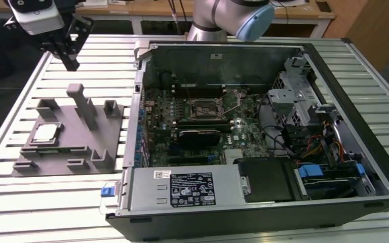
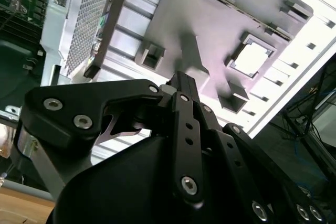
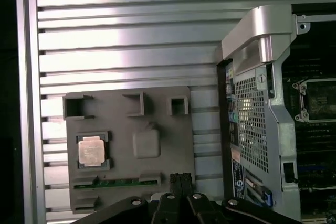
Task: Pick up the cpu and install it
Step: 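Reach for the cpu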
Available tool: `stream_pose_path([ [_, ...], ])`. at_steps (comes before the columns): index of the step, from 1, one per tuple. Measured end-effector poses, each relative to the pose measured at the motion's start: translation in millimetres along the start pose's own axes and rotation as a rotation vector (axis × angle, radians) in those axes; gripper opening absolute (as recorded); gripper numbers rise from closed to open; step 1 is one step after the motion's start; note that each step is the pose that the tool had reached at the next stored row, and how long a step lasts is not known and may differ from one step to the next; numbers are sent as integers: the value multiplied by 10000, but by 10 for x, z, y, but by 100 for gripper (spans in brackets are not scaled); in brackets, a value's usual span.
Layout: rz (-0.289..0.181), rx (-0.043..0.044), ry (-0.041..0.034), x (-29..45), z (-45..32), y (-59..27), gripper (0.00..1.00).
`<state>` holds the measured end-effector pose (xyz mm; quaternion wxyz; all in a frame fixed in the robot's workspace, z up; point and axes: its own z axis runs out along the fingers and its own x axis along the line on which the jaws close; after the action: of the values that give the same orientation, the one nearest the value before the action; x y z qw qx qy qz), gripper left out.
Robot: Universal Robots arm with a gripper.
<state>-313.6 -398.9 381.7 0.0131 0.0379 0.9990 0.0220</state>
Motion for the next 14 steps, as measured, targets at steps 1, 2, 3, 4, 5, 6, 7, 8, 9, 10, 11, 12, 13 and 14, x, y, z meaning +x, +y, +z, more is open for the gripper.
stream_pose_path([
  [1, 0, 1, 1, 26, 2, -2, 11],
  [2, 1, 0, 1, 50, 5, -4, 11],
  [3, 1, 0, 1, 76, 6, -6, 11],
  [4, 0, 0, 0, 101, 8, -8, 11],
  [5, 0, 0, 0, 125, 10, -10, 11],
  [6, 0, 0, 0, 146, 11, -12, 11],
  [7, 0, 0, 1, 167, 12, -13, 11],
  [8, 0, 0, 0, 188, 14, -15, 11],
  [9, 1, 0, 0, 209, 16, -17, 11],
  [10, 1, 1, 1, 230, 17, -18, 11],
  [11, 1, 1, 1, 250, 20, -20, 11],
  [12, 2, 0, 1, 270, 25, -22, 11],
  [13, 1, 1, 1, 290, 31, -23, 11],
  [14, 1, 0, 1, 307, 39, -25, 11],
])
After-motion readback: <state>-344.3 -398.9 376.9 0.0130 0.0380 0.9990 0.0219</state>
